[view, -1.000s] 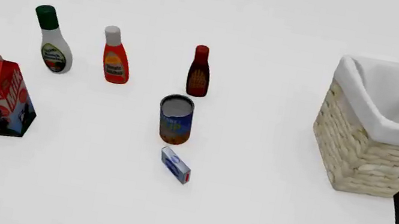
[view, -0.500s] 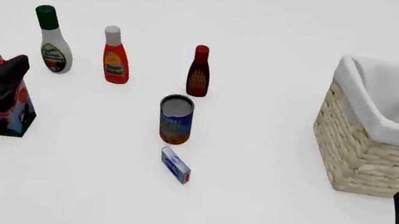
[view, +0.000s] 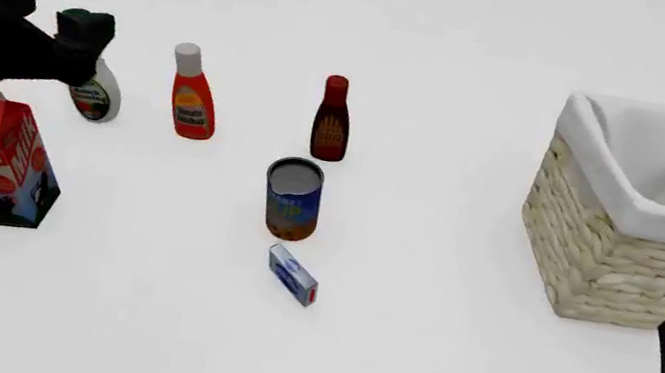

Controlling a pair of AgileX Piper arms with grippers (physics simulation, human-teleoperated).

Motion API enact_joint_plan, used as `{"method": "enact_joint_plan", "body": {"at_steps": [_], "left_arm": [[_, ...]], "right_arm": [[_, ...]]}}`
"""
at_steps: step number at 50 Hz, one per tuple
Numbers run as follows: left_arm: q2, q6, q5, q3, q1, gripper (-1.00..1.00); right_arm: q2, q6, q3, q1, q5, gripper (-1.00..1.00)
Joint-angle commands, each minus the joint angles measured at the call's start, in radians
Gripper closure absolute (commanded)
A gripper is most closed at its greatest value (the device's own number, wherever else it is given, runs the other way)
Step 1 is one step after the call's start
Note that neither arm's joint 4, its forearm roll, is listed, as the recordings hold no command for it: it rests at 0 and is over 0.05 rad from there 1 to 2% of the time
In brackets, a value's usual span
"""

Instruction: Pick the ketchup and place it in the basket.

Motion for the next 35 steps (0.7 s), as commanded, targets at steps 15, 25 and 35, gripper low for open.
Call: {"method": "enact_joint_plan", "body": {"at_steps": [15, 25, 35], "left_arm": [[0.27, 0.008, -0.033, -0.219, 0.029, -1.0], [0.361, -0.003, -0.064, -0.256, 0.031, -1.0], [0.435, 0.014, -0.114, -0.285, 0.036, -1.0]], "right_arm": [[-0.003, -0.064, 0.0, -0.007, -0.007, -1.0], [-0.002, -0.076, 0.0, -0.011, 0.0, -1.0], [0.004, -0.073, 0.0, -0.011, 0.001, -1.0]]}}
